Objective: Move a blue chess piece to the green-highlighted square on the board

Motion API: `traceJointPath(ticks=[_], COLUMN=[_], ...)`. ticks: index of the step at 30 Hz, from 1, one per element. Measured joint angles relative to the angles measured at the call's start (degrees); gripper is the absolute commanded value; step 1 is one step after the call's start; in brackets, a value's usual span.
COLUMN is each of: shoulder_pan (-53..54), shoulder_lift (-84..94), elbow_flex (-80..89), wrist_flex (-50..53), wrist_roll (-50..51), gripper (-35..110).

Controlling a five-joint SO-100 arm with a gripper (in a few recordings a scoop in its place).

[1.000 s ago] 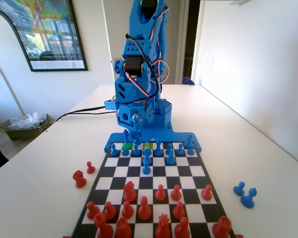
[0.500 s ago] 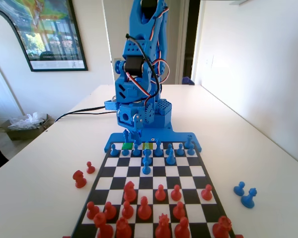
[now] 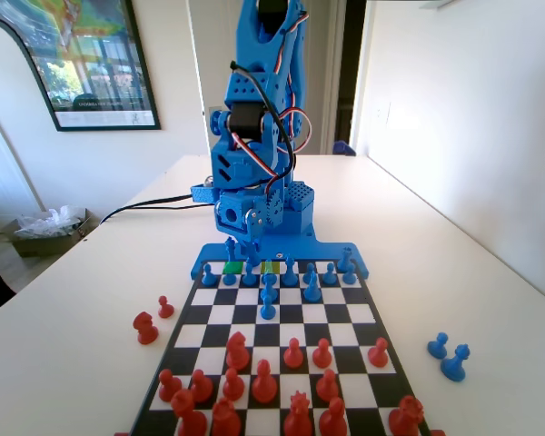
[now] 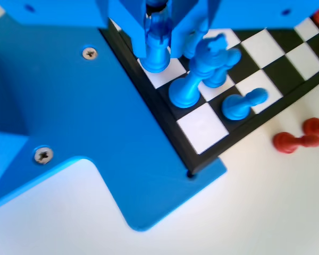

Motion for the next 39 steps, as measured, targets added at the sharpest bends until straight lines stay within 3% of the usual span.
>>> traceJointPath(ticks=[39], shoulder_pan=[0.9], shoulder_lift=[-3.0], elbow_flex=[-1.7], wrist_flex=[-2.3], wrist_roll=[0.0], gripper=[9])
